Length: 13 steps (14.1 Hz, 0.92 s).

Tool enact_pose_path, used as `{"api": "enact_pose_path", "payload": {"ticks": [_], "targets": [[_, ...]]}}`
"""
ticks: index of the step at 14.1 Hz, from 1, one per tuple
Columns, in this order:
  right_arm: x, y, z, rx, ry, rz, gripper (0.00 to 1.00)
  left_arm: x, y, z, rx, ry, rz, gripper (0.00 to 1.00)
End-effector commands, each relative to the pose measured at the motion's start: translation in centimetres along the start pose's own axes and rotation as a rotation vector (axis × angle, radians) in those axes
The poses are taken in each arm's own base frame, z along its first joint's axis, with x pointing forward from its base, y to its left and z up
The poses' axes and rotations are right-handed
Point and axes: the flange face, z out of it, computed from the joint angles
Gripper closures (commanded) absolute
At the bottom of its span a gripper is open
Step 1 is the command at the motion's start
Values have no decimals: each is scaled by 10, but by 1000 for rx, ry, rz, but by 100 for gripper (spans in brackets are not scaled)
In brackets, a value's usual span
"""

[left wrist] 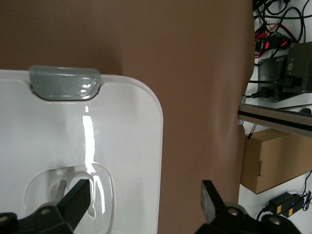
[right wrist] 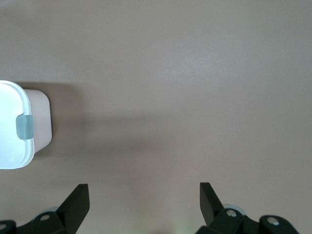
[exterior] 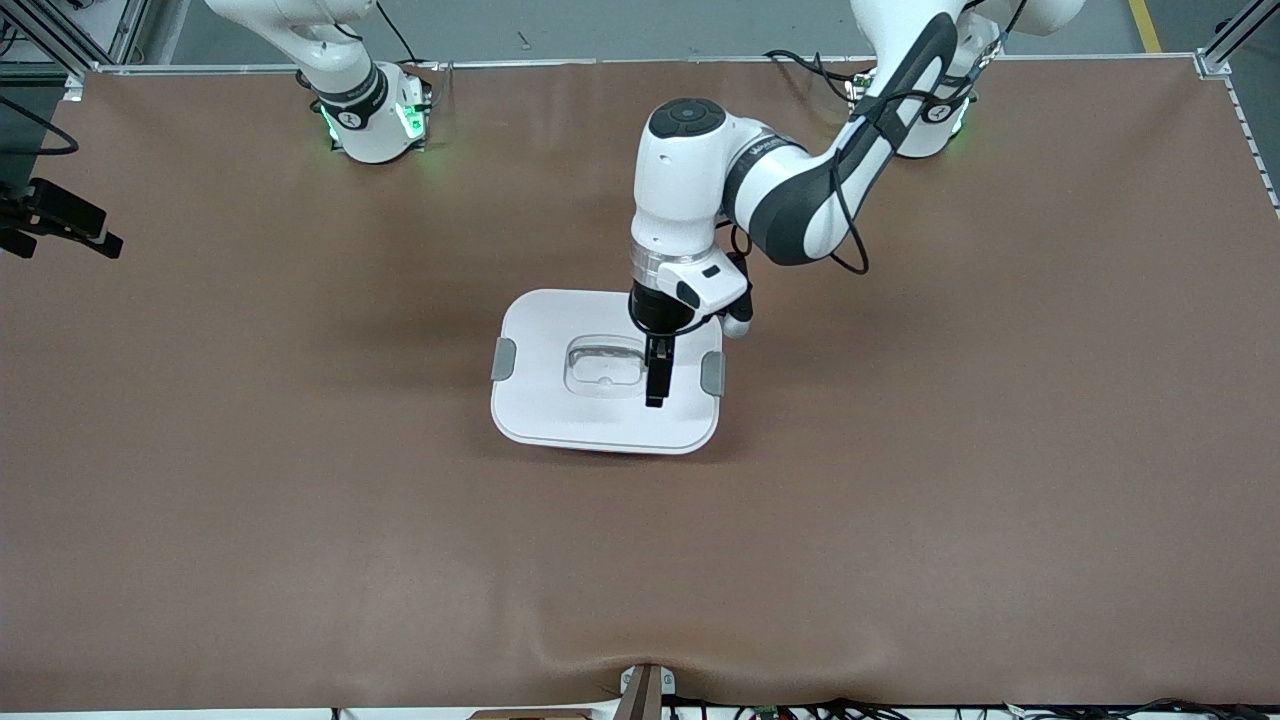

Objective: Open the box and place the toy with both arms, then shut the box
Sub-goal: 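Open the left gripper and lift it away from the lid handle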

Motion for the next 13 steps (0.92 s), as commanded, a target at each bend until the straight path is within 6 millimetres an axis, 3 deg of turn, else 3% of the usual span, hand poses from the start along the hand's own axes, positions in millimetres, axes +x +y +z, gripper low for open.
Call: {"api": "enact_pose_path", "payload": {"ticks": [1, 13], "targets": [[-3, -8, 3, -27, -31, -4, 0, 16, 15, -15, -13, 31, 55, 0], [2, -14, 5, -10, -31, -24, 0, 82, 58, -33, 44, 104, 282, 0]]}}
